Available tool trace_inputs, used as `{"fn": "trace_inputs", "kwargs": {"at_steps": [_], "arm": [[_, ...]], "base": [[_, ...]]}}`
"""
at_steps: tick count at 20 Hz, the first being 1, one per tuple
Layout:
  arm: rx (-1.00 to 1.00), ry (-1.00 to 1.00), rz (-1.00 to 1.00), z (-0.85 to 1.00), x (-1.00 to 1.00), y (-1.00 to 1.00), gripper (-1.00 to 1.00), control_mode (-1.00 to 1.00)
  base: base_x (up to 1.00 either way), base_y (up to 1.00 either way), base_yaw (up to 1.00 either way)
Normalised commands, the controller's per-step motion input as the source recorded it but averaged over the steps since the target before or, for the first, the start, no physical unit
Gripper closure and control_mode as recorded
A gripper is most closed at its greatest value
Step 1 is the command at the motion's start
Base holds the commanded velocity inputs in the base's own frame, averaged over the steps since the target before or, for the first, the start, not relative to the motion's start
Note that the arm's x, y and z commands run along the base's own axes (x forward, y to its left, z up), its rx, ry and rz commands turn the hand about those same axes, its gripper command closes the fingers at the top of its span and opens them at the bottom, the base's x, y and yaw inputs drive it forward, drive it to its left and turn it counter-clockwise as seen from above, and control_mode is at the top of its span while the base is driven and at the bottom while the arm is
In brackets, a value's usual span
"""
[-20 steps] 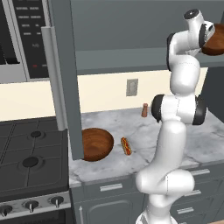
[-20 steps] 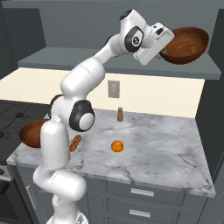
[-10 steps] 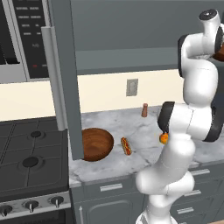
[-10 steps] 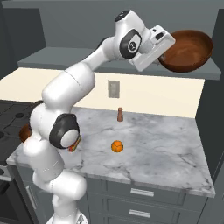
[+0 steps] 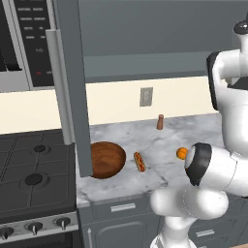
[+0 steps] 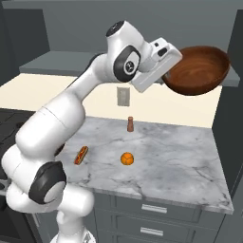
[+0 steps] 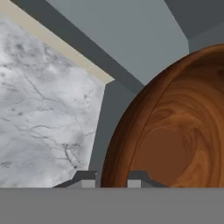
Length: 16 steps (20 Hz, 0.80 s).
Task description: Pick both bowls and place them on the counter. Then place the orange in one bowl and place the hot dog in the other bowl.
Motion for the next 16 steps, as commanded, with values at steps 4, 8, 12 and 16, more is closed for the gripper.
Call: {"fn": "trace_inputs", "kwargs": {"at_steps": [4,8,12,16], "arm": [[0.01,0.01,0.00,0.00,-0.77,0.44,1.00,-1.00],[0.01,0.10,0.04,0.00,-0.57,0.53,1.00,-1.00],[0.04,0.18,0.10,-0.14,-0.46,0.73,1.00,-1.00],[0.07,0.21,0.16,-0.29,-0.42,0.76,1.00,-1.00]], "base": [[0.00,0.00,0.00],[0.00,0.00,0.00],[0.00,0.00,0.00],[0.00,0.00,0.00]]}}
